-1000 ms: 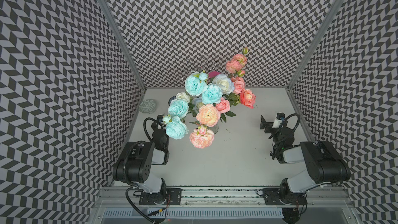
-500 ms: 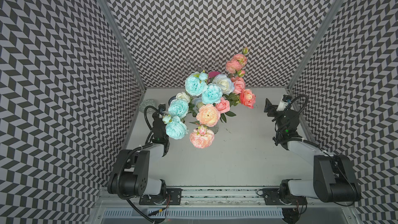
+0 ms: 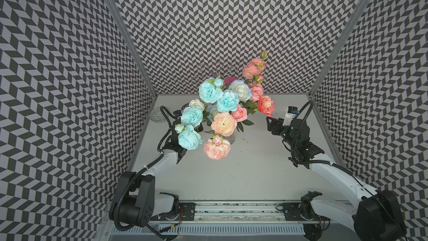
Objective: Pick out pink flowers from the vase
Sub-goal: Pick up the vase from the center of the board.
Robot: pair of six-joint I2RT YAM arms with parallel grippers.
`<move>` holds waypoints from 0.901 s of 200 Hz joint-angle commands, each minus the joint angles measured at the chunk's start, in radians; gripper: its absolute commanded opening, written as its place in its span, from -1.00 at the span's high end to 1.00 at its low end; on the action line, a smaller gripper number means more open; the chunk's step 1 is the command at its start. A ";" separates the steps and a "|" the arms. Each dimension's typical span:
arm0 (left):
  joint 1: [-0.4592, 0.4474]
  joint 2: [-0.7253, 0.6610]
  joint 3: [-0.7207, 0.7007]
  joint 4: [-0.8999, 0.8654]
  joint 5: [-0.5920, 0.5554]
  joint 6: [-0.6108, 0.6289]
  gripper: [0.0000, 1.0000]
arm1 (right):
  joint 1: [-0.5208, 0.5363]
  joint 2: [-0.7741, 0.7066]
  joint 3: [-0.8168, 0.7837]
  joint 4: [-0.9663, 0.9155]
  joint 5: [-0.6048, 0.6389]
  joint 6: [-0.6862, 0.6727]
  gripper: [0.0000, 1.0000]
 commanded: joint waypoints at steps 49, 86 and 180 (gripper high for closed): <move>-0.056 -0.039 0.089 -0.083 0.430 0.041 -1.00 | 0.061 -0.033 0.011 -0.034 -0.207 0.010 -0.45; -0.136 -0.125 0.061 -0.248 0.361 0.182 -0.99 | 0.061 -0.004 0.053 -0.069 -0.171 0.004 -0.45; -0.422 -0.211 -0.234 0.215 0.040 0.372 -1.00 | 0.059 0.098 0.121 -0.096 -0.230 0.003 -0.50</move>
